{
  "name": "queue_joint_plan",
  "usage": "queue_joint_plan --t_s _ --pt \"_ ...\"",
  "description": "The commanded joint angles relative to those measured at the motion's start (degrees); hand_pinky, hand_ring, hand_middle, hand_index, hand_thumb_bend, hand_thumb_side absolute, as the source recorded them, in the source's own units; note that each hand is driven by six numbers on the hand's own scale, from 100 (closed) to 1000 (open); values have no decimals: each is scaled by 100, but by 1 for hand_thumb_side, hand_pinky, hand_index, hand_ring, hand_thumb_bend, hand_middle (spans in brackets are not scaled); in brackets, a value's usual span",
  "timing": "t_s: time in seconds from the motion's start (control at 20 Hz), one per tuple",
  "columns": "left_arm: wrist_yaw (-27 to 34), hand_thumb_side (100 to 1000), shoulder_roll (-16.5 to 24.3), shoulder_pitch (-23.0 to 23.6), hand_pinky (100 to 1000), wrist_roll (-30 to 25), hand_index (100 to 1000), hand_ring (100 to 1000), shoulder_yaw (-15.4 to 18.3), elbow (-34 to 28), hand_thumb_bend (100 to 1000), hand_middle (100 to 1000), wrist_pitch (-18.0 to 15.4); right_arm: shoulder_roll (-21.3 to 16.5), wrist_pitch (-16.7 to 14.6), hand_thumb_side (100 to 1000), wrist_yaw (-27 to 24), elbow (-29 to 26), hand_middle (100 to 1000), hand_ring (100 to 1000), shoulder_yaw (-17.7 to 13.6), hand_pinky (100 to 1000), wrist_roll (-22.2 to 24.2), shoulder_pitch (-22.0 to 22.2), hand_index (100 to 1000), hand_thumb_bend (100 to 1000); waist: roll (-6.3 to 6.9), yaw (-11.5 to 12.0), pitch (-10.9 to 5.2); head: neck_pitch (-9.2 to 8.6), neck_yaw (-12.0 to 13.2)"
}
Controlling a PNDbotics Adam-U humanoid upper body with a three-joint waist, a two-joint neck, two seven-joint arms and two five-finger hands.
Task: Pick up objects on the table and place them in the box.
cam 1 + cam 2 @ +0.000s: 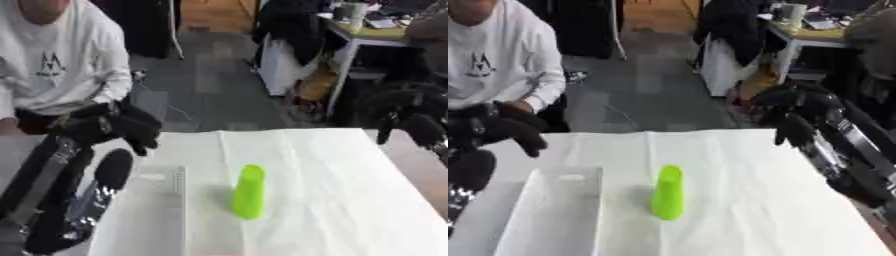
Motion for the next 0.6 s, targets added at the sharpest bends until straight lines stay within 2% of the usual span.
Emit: queue_joint_plan --t_s 0.05,0.3,0.6 --pt "-201 870 -10 -67 504 621 815 615 89 -85 203 716 328 -262 393 911 157 52 818 739 104 565 -273 -227 854 244 -4 19 -66 45 -25" --pt "-321 874 -49 -110 518 1081 826 621 52 -85 206 724 625 -95 566 918 411 739 860 780 357 634 -288 -608 888 268 -17 93 -58 55 55" --pt "-489 873 -130 -192 524 1141 825 622 39 -85 208 728 667 209 466 928 701 1572 895 813 607 673 -40 -934 917 287 -31 206 -23 -29 145"
